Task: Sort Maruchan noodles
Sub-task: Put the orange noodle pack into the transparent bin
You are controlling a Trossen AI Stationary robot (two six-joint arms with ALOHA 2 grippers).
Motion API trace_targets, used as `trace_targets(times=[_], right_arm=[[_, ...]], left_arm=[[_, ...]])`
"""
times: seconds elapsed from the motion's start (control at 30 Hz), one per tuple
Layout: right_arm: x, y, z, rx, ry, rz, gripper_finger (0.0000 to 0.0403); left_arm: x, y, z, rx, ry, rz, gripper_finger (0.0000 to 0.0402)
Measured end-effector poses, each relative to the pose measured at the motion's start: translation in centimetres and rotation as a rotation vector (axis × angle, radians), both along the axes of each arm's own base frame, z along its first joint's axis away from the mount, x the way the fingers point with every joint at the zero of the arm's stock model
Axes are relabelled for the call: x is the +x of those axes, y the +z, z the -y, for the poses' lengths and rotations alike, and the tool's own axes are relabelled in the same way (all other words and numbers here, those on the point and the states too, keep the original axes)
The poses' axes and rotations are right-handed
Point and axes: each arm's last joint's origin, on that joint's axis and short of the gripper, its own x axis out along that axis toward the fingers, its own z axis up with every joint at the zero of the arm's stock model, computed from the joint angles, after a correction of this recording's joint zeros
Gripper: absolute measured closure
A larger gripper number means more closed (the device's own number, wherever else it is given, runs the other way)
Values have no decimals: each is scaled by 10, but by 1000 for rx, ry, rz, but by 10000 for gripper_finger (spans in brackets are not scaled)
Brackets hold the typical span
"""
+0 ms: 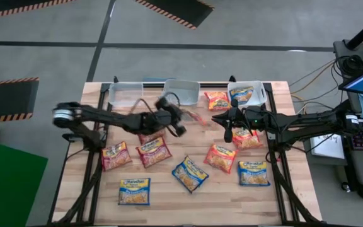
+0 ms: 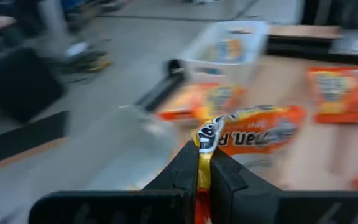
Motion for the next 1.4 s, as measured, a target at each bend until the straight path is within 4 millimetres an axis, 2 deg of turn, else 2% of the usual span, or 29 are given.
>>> trace_targets(times=[0.13,0.33,0.5,0.7,0.83,0.97,1.2,1.4], right_arm=[[0,0,0,-5,1,0,365],[0,0,1,-8,-7,0,365],[-1,0,4,-10,-22,0,365],[-1,0,7,-7,-37,0,365],[-1,0,8,-7,-39,0,365],[-1,0,8,-7,-39,0,365],[-1,0,8,-8,-39,0,365],[-1,0,8,-10,-39,-1,365]], left_arm=[[-41,34,-14,38,131,-55,401],[-99,58,-52,57,345,-175,402],[-141,54,-88,40,514,-401,402],[-171,27,-137,-59,654,-678,402],[-176,6,-158,-167,640,-777,401],[-169,-13,-166,-195,596,-882,401],[-153,-38,-167,-280,500,-938,401],[-143,-38,-159,-274,476,-929,401]])
